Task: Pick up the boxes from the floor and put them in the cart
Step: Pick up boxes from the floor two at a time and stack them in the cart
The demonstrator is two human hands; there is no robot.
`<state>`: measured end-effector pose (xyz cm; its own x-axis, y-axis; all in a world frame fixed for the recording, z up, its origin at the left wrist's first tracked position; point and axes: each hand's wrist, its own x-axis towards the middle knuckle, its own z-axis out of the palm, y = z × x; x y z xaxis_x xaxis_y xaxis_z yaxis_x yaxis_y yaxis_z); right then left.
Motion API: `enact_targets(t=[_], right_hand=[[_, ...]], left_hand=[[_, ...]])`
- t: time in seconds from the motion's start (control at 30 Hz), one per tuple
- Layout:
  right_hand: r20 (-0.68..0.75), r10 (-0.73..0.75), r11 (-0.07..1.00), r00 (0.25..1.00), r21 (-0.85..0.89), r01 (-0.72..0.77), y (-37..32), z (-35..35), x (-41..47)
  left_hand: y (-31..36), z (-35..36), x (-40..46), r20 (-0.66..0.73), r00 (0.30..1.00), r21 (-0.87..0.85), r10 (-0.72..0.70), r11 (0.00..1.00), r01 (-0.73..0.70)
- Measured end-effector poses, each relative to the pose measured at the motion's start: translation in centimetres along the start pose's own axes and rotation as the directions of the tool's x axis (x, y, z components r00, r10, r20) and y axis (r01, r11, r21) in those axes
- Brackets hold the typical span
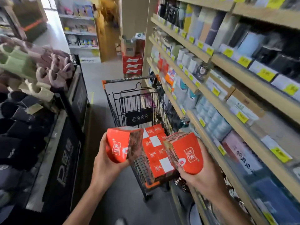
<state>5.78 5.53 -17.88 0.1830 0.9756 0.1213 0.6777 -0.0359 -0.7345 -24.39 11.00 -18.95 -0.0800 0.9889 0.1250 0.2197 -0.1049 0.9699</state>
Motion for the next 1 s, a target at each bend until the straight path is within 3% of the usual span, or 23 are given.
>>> enact_targets(t=[0.13, 0.5, 0.77, 1.0], right_hand=[[-0.029, 0.037, 0.996, 0.999, -0.08, -0.039, -1.4, 1.4, 4.9], [-0.025, 0.121, 0.991, 0.992, -0.062, -0.122, 0.1, 4.8, 15.6], [0.053, 0.15, 0.988, 0.987, -0.047, -0.148, 6.0, 7.3, 26.7], [0.148, 0.206, 0.975, 0.967, -0.113, -0.19, 13.6, 12.6, 36.4]], left_hand=[[-1.6, 0.1, 5.8, 0.007, 0.999, -0.001, -0.032, 0.999, 0.032], [-6.4, 3.1, 17.0, 0.077, 0.992, 0.056, -0.1, 0.994, 0.096], [-9.5, 10.3, 24.3, -0.004, 0.97, 0.144, -0.243, 0.96, 0.241], [-14.7, 16.8, 29.8, -0.029, 0.91, 0.17, -0.414, 0.895, 0.412]])
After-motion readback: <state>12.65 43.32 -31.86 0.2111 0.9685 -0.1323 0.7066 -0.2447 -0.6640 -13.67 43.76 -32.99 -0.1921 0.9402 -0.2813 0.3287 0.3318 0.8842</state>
